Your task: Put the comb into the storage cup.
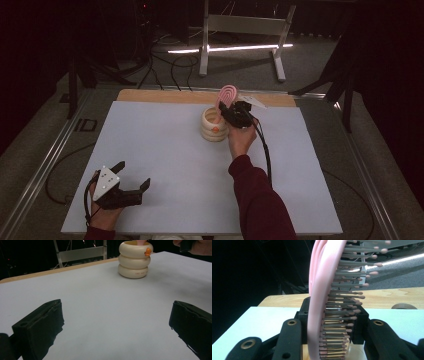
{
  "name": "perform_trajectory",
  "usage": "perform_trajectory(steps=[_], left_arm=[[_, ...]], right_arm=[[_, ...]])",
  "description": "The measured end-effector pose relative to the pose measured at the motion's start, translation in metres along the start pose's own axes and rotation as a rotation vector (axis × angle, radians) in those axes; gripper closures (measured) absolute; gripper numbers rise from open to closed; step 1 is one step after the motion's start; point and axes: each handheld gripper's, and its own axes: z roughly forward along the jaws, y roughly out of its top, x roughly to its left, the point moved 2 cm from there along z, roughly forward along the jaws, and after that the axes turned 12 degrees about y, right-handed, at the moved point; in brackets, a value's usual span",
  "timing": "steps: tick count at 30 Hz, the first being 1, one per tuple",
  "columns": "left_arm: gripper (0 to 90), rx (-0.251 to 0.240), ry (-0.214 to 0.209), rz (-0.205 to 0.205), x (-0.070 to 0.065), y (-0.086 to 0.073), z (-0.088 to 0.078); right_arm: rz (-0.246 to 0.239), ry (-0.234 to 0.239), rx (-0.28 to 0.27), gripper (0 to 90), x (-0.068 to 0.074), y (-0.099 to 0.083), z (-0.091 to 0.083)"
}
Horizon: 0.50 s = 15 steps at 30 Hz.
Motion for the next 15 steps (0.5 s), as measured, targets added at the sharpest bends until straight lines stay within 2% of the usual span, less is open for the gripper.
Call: perform_trajectory(steps=[15], left_arm=[[0.2,0.001,0.001,-0.001,-0.0006,-0.0002,0.0004]], right_arm=[[0.003,-0.021,0.005,58.2,-0.0059,0.0024,-0.0034]])
